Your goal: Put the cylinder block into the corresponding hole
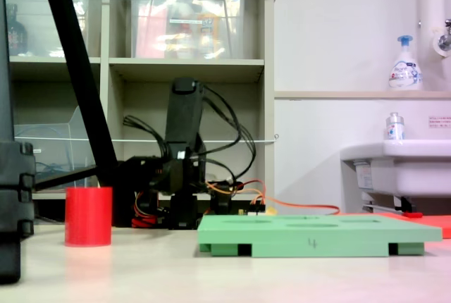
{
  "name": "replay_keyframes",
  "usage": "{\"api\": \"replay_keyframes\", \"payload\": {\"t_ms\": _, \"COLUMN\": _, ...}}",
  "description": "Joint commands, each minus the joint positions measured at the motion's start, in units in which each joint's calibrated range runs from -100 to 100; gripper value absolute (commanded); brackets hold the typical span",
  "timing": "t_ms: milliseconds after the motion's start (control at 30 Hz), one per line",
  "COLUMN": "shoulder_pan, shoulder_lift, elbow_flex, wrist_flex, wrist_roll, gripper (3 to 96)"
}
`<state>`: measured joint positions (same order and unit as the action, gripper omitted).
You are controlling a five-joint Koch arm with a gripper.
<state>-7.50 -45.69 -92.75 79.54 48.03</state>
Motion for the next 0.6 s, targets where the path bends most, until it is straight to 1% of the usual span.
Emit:
{"api": "replay_keyframes", "payload": {"t_ms": 33, "shoulder_pan": -0.59, "shoulder_lift": 20.41, "elbow_flex": 5.81, "wrist_flex": 20.46, "wrist_roll": 0.83, "gripper": 95.6}}
{"api": "replay_keyframes", "payload": {"t_ms": 400, "shoulder_pan": -2.30, "shoulder_lift": 45.27, "elbow_flex": 22.76, "wrist_flex": 20.46, "wrist_roll": 0.98, "gripper": 95.5}}
{"api": "replay_keyframes", "payload": {"t_ms": 600, "shoulder_pan": -3.47, "shoulder_lift": 49.46, "elbow_flex": 29.24, "wrist_flex": 20.46, "wrist_roll": 1.42, "gripper": 95.1}}
